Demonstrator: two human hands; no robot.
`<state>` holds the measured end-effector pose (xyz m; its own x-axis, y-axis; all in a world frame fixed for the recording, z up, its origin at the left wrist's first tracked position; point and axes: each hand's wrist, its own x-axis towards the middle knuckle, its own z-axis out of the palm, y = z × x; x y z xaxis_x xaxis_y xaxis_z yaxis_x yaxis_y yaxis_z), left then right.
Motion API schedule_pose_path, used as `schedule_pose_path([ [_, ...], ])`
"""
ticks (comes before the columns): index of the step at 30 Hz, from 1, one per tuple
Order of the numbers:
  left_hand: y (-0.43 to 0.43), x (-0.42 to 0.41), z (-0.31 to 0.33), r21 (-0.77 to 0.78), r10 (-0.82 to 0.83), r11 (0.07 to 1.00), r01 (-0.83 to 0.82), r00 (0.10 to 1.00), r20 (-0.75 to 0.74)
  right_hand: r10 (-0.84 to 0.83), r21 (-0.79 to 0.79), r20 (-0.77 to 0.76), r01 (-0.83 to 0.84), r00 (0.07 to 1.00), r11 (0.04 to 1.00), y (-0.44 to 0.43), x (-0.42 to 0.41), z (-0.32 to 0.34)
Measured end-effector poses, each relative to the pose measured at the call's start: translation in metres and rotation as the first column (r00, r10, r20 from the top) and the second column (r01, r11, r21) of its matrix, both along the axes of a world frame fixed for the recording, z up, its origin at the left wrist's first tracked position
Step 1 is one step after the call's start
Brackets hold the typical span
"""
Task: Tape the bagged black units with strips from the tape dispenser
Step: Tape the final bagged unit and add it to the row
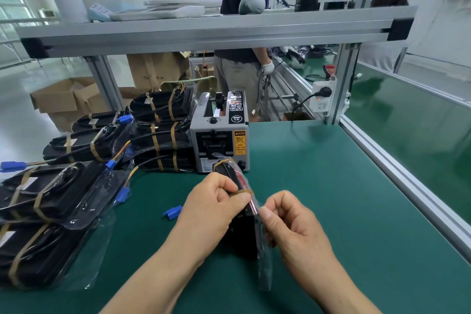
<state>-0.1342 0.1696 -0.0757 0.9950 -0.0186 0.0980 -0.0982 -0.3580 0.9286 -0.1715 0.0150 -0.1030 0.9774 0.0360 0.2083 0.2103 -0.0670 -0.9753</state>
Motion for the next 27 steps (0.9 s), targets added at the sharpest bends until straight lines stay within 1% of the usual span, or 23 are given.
schedule_pose_path([
  [8, 0.004, -0.007, 0.005, 0.045, -0.063, 0.997, 0.064, 0.998, -0.026, -0.01, -0.01, -0.016, 0.01, 1.0, 1.0, -0.001, 0.0, -0.001],
  [13, 0.008, -0.008, 0.008, 0.017, -0.11, 0.994, 0.111, 0.993, -0.048, -0.005, -0.003, -0.016, 0.005, 1.0, 1.0, 0.001, 0.0, -0.001],
  [17, 0.01, -0.01, 0.007, 0.027, -0.151, 0.988, 0.152, 0.987, -0.051, -0.02, 0.026, -0.011, 0.02, 1.0, 0.999, 0.0, 0.001, -0.002],
  [19, 0.011, -0.009, 0.006, -0.016, -0.175, 0.985, 0.175, 0.983, -0.061, -0.022, 0.039, -0.012, 0.022, 1.0, 0.999, 0.0, 0.001, -0.002],
  [21, 0.011, -0.007, 0.006, -0.099, -0.183, 0.98, 0.175, 0.98, -0.078, -0.025, 0.037, -0.008, 0.025, 1.0, 0.999, -0.001, 0.001, -0.002],
  [27, 0.0, -0.003, -0.001, -0.262, -0.015, 0.965, -0.007, 0.996, -0.082, -0.021, -0.003, 0.007, 0.021, 1.0, 1.0, 0.0, 0.002, -0.002],
])
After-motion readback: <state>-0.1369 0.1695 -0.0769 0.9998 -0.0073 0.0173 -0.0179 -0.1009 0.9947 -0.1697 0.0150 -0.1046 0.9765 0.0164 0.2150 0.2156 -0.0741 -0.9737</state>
